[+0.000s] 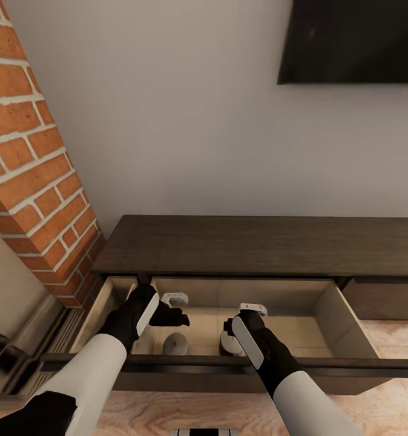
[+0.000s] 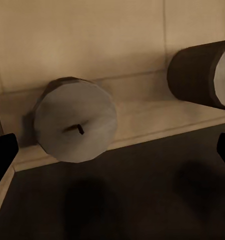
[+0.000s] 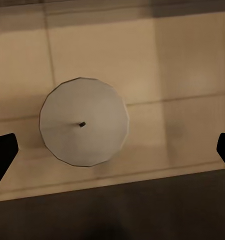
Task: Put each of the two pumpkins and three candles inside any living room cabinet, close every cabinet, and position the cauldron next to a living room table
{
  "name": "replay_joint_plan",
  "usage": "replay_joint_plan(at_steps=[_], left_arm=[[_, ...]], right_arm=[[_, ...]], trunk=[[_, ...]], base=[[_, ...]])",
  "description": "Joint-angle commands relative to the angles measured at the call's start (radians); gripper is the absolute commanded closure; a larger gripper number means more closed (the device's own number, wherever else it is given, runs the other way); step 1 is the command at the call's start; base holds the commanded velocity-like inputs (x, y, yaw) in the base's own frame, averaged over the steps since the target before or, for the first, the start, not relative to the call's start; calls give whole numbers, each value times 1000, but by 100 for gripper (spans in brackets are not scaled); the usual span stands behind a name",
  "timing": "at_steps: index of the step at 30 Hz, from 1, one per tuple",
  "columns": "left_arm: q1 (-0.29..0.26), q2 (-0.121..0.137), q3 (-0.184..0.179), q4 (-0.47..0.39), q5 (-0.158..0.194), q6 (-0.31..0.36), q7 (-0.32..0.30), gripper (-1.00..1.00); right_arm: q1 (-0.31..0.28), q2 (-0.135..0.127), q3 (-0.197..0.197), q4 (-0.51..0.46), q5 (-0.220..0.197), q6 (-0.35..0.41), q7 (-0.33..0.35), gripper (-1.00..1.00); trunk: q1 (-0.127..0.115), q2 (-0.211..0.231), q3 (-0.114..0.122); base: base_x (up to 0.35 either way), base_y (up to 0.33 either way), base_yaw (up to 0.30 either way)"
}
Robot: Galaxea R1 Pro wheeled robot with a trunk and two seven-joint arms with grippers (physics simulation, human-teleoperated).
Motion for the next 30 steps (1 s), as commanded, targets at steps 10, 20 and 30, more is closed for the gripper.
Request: replay_joint_plan(at_steps=[10, 20, 30], left_arm=[[0, 0, -2, -1, 7, 7, 3, -100], [0, 0, -2, -1, 8, 8, 3, -100], [0, 0, -2, -1, 9, 8, 3, -100]], right_arm=[[-1, -1, 3, -1, -10, 1, -10, -100], [-1, -1, 3, -1, -10, 1, -6, -100], [0, -2, 1, -2, -10, 1, -4, -100]], trunk=[[-5, 2, 38], [-9, 4, 77], [-14, 7, 115]], base=[[0, 0, 0], [-7, 0, 0], [-59, 0, 0]])
